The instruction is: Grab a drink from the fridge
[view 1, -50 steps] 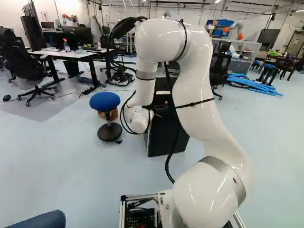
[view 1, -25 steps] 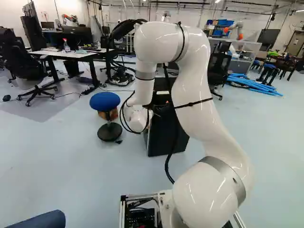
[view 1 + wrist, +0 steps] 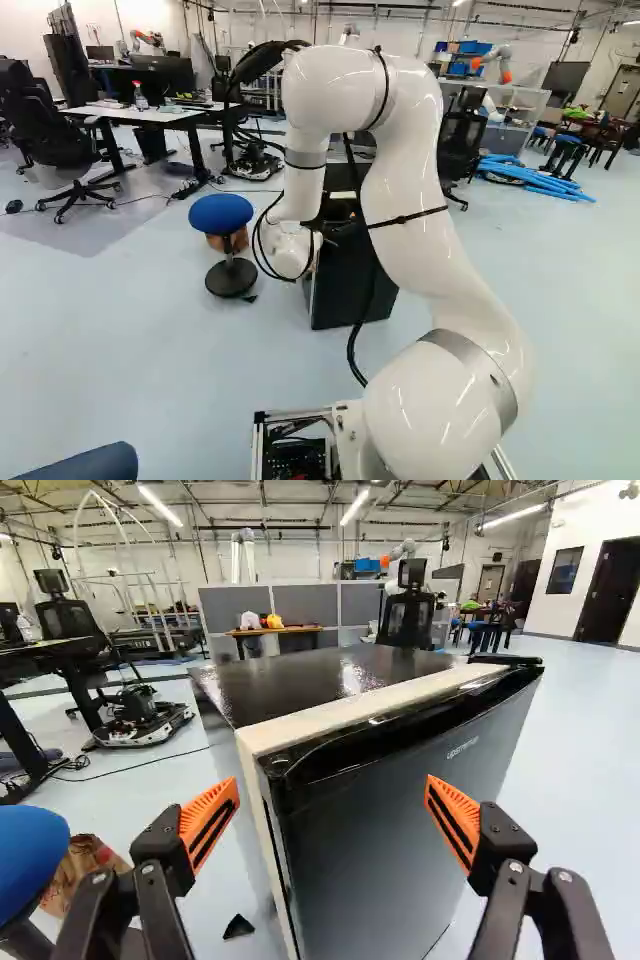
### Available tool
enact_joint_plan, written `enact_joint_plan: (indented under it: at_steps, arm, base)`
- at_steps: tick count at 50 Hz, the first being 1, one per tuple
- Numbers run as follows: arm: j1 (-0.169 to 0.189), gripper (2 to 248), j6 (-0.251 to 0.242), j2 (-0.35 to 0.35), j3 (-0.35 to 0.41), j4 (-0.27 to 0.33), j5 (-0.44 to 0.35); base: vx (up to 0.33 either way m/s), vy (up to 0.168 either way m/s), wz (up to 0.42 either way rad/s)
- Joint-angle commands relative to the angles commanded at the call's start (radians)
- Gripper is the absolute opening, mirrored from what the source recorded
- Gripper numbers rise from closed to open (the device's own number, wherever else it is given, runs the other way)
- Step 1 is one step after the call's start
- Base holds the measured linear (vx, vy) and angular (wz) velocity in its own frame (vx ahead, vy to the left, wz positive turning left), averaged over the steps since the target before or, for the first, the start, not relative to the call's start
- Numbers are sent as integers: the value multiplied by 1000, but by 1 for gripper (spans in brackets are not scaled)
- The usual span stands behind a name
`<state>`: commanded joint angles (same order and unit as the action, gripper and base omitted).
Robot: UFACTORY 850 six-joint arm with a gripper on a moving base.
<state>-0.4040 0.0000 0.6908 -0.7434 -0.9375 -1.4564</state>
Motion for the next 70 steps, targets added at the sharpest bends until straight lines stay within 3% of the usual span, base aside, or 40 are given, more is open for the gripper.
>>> enact_joint_plan:
  at_steps: [70]
  arm:
    - [-8,247,0,9,-15,-83,0]
  base:
    - [0,0,0]
